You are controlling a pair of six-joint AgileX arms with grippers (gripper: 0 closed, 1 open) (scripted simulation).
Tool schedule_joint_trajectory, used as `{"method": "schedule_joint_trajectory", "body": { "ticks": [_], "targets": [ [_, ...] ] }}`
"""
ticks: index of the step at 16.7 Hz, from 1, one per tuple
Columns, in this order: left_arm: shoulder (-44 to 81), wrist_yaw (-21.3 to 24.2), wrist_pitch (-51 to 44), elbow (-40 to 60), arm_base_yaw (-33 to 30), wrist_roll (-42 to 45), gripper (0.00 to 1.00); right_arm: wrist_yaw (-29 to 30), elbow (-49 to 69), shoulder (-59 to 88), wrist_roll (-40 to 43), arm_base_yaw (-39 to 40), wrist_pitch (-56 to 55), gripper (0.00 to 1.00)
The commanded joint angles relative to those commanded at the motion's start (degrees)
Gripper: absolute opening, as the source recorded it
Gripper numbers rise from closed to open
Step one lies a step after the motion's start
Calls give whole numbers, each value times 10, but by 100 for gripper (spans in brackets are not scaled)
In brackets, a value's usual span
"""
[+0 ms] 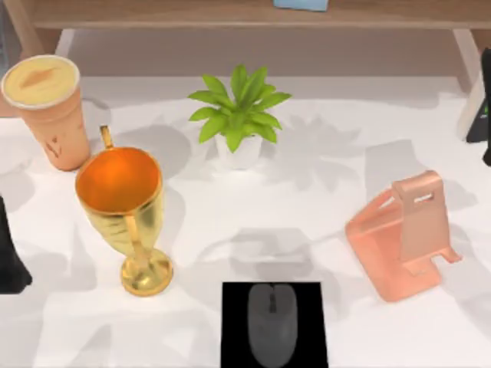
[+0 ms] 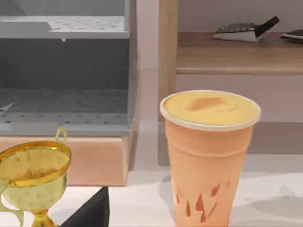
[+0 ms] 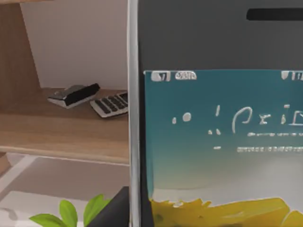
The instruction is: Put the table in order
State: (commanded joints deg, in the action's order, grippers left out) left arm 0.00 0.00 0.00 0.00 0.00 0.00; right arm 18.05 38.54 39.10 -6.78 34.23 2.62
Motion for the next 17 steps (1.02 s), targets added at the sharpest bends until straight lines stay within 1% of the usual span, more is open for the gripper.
{"method": "schedule_joint_trajectory", "body": {
  "ticks": [5, 10, 13, 17],
  "targets": [
    [0, 0, 0, 0, 0, 0, 100, 4, 20, 12, -5, -3, -32, 0],
    [0, 0, 0, 0, 0, 0, 100, -12, -2, 33, -3, -8, -54, 0],
    [0, 0, 0, 0, 0, 0, 100, -26, -41, 54, 0, -14, -65, 0],
    [0, 0, 0, 0, 0, 0, 100, -56, -128, 119, 11, -22, -73, 0]
  ]
}}
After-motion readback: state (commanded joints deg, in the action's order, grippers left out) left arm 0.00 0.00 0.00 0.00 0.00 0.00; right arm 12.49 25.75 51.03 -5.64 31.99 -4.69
